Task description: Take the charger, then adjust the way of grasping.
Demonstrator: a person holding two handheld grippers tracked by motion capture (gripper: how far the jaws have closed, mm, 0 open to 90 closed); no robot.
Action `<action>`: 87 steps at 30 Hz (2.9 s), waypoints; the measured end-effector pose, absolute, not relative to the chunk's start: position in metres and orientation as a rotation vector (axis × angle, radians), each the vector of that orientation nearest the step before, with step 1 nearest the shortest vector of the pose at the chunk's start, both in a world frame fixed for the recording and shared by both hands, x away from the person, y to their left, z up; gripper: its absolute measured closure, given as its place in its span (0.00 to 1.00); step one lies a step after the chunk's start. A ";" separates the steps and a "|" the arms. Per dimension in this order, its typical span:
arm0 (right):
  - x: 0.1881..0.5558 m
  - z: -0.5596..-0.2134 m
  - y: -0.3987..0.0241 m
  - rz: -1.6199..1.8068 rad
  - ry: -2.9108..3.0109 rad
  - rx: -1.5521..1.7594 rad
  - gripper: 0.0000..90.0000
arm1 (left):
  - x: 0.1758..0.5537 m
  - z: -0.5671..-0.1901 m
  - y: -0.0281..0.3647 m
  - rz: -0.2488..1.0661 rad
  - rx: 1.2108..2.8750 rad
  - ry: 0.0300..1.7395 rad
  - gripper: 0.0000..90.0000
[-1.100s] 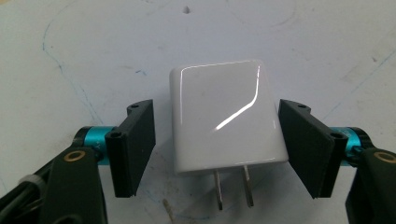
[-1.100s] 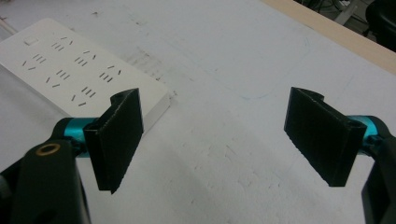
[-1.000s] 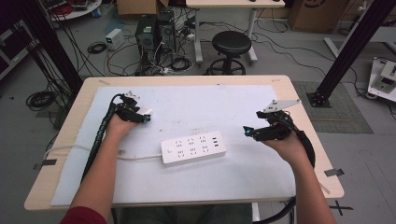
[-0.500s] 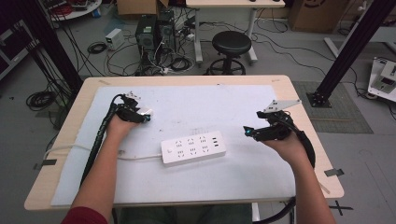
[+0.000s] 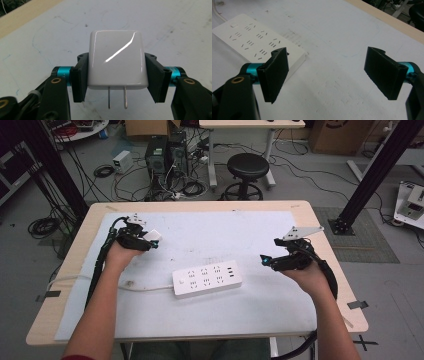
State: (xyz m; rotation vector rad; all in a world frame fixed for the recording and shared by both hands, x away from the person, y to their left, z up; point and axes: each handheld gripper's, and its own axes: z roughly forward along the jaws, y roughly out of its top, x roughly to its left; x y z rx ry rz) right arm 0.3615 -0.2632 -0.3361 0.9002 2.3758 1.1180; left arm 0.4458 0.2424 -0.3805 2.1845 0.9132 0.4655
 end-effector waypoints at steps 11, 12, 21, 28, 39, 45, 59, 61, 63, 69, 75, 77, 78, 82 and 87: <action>0.356 -0.332 -0.265 1.145 2.371 0.874 0.22 | 0.384 -0.333 0.237 0.439 2.144 0.676 0.47; 0.356 -0.332 -0.265 1.145 2.371 0.874 0.22 | 0.384 -0.333 0.237 0.439 2.144 0.676 0.47; 0.356 -0.331 -0.264 1.138 2.370 0.885 0.22 | 0.375 -0.333 0.228 0.418 2.161 0.602 0.47; 0.353 -0.326 -0.262 1.143 2.369 0.873 0.22 | 0.371 -0.337 0.214 0.418 2.172 0.533 0.47; 0.348 -0.323 -0.250 1.164 2.402 0.844 0.22 | 0.357 -0.340 0.181 0.380 2.191 0.383 0.47; 0.343 -0.326 -0.229 1.198 2.464 0.814 0.22 | 0.344 -0.348 0.153 0.352 2.186 0.264 0.47; 0.323 -0.342 -0.181 1.371 2.626 0.814 0.22 | 0.303 -0.376 0.124 0.438 2.113 0.094 0.47; 0.320 -0.344 -0.173 1.374 2.655 0.797 0.22 | 0.299 -0.378 0.122 0.448 2.106 0.079 0.47; 0.317 -0.346 -0.166 1.382 2.680 0.785 0.22 | 0.293 -0.380 0.118 0.471 2.102 0.054 0.47; 0.312 -0.355 -0.152 1.498 2.737 0.826 0.22 | 0.274 -0.384 0.110 0.557 2.071 -0.034 0.47; 0.311 -0.365 -0.143 1.594 2.775 0.846 0.23 | 0.267 -0.382 0.106 0.629 2.048 -0.072 0.47; 0.311 -0.366 -0.142 1.605 2.780 0.855 0.23 | 0.266 -0.382 0.106 0.647 2.046 -0.078 0.47; 0.311 -0.368 -0.139 1.637 2.790 0.865 0.23 | 0.265 -0.382 0.105 0.656 2.045 -0.088 0.47; 0.312 -0.372 -0.136 1.694 2.815 0.888 0.28 | 0.260 -0.382 0.102 0.708 2.039 -0.118 0.47; 0.312 -0.375 -0.135 1.727 2.824 0.888 0.33 | 0.259 -0.380 0.101 0.724 2.038 -0.125 0.47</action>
